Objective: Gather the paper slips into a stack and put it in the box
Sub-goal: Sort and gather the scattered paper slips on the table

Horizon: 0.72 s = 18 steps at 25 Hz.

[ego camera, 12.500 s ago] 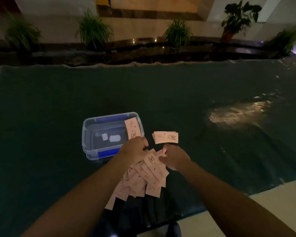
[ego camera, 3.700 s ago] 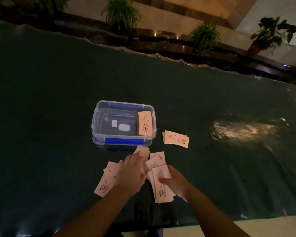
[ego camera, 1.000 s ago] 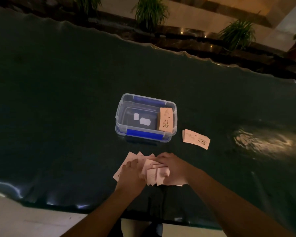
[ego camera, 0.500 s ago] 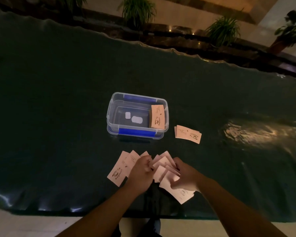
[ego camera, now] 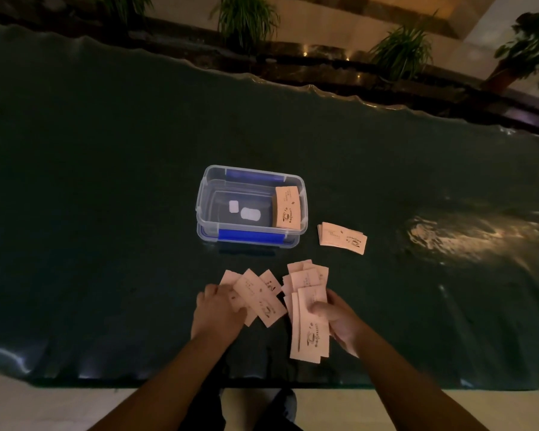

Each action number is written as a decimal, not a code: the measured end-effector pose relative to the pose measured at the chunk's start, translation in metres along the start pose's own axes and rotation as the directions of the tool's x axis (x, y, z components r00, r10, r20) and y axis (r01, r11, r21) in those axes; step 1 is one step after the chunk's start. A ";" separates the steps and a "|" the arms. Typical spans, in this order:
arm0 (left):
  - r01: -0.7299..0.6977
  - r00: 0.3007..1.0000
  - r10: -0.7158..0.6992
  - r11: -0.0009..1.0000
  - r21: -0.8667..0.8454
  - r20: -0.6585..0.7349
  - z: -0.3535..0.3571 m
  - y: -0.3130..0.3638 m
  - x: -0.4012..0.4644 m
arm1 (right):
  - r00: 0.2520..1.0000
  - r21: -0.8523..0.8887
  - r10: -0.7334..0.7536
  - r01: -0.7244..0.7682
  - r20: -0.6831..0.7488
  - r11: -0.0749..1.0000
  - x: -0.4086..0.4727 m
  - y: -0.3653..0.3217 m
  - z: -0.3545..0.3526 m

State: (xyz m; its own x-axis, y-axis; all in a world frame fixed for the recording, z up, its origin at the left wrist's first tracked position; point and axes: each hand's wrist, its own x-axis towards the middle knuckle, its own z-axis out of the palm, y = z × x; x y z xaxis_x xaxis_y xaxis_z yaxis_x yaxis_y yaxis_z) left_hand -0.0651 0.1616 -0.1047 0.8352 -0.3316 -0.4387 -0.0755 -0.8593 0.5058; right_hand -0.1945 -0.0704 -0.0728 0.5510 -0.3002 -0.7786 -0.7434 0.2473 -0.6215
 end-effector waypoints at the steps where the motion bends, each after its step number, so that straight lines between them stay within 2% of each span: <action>1: -0.044 0.999 0.043 0.998 0.034 0.020 0.003 0.002 0.000 | 1.000 -0.008 -0.007 0.007 0.015 1.000 0.001 -0.004 0.008; 4: -0.138 0.990 0.134 0.984 0.115 0.050 0.008 0.008 0.000 | 1.000 -0.043 -0.015 0.016 0.014 0.999 0.005 -0.012 0.027; 6: -0.166 0.985 0.156 0.972 0.169 0.068 0.011 0.009 0.002 | 0.999 -0.077 -0.020 0.017 -0.038 0.997 0.007 -0.013 0.037; 10: -0.283 0.957 0.236 0.890 0.357 0.171 0.020 0.012 0.005 | 0.993 -0.160 -0.057 0.040 -0.105 0.986 0.008 -0.011 0.051; 13: -0.329 0.942 0.276 0.871 0.363 0.193 0.026 0.015 0.005 | 0.991 -0.226 -0.093 0.069 -0.095 0.972 0.009 -0.011 0.056; 16: -0.321 0.943 0.280 0.907 0.273 0.179 0.029 0.015 0.005 | 0.993 -0.284 -0.093 0.068 -0.078 0.956 0.010 -0.017 0.058; 18: -0.375 0.924 0.343 0.897 0.233 0.167 0.027 0.015 0.005 | 0.995 -0.335 -0.082 0.060 -0.053 0.940 0.011 -0.023 0.055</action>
State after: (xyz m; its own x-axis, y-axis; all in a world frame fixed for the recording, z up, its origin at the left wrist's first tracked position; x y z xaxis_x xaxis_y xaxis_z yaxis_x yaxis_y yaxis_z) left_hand -0.0771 0.1362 -0.1194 0.6554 -0.6662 -0.3559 -0.5076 -0.7374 0.4456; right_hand -0.1503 -0.0284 -0.0714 0.5894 -0.3677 -0.7193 -0.7931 -0.0939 -0.6018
